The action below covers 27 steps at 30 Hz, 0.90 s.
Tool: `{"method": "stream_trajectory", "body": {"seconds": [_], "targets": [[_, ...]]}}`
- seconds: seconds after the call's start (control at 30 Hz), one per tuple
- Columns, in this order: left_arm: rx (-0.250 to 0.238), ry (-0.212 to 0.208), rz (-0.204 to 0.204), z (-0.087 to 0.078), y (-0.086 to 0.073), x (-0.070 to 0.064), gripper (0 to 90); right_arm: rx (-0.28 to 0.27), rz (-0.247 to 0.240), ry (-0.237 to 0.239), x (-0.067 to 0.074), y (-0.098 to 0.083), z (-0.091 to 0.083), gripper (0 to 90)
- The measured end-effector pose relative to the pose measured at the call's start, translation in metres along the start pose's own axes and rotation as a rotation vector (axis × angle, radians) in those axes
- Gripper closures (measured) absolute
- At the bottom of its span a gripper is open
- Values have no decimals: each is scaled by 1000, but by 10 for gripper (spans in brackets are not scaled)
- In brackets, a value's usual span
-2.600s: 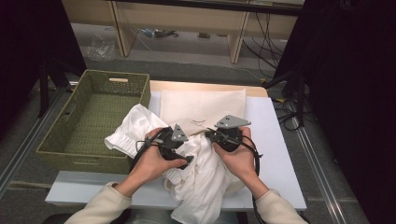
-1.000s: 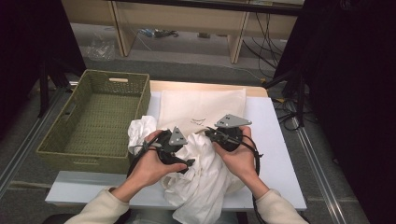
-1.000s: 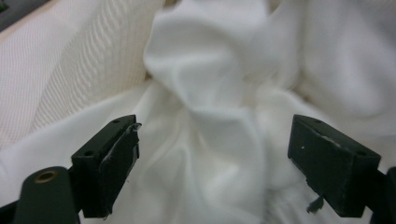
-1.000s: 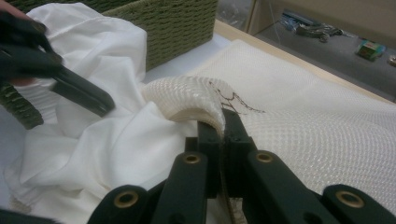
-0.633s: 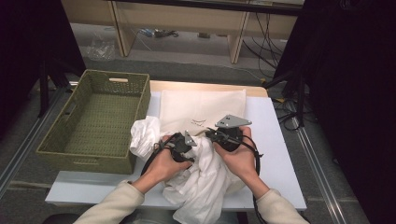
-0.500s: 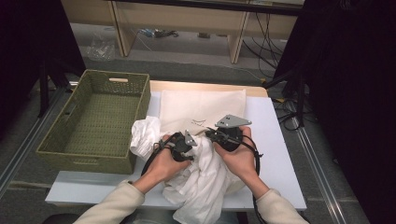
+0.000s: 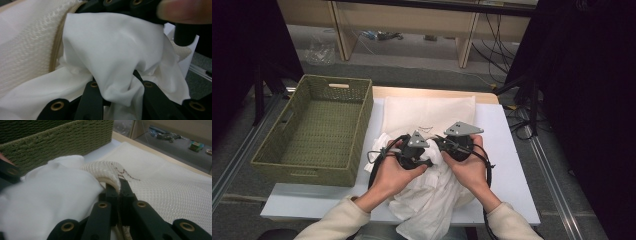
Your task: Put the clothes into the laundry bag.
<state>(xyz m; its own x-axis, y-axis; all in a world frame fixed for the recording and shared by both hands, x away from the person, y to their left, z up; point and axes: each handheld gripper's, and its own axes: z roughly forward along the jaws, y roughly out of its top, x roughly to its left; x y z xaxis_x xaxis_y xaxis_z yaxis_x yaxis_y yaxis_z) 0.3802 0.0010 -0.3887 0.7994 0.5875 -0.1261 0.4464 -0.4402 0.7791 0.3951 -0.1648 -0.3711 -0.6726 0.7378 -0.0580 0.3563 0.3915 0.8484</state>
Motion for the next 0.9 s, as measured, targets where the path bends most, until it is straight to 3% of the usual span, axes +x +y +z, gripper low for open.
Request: {"method": "stream_trajectory", "body": {"seconds": [0.03, 0.13, 0.27, 0.37, 0.53, 0.7, 0.8, 0.9], "targets": [[-4, -2, -6, 7, -2, 3, 778, -5, -17, -6, 0, 0, 0, 891], [3, 38, -32, 23, -7, 13, 725, 7, 8, 9, 3, -1, 2, 890], [11, 53, -31, 29, -10, 18, 615, 16, -4, 17, 1, -2, 3, 890], [20, 120, 26, 21, -11, 16, 405, 12, 14, 12, 2, -2, 3, 890], [9, 115, 60, -9, -17, 7, 202, 2, -8, 6, 0, -1, 2, 891], [8, 76, 48, -34, -27, 9, 156, 5, -6, -2, 0, -1, 3, 890], [31, 96, 51, -36, -33, 17, 152, 14, 8, 7, 0, -1, 2, 891], [82, 150, 17, -25, -41, 30, 128, 11, 6, 5, 1, -1, 3, 891]]}}
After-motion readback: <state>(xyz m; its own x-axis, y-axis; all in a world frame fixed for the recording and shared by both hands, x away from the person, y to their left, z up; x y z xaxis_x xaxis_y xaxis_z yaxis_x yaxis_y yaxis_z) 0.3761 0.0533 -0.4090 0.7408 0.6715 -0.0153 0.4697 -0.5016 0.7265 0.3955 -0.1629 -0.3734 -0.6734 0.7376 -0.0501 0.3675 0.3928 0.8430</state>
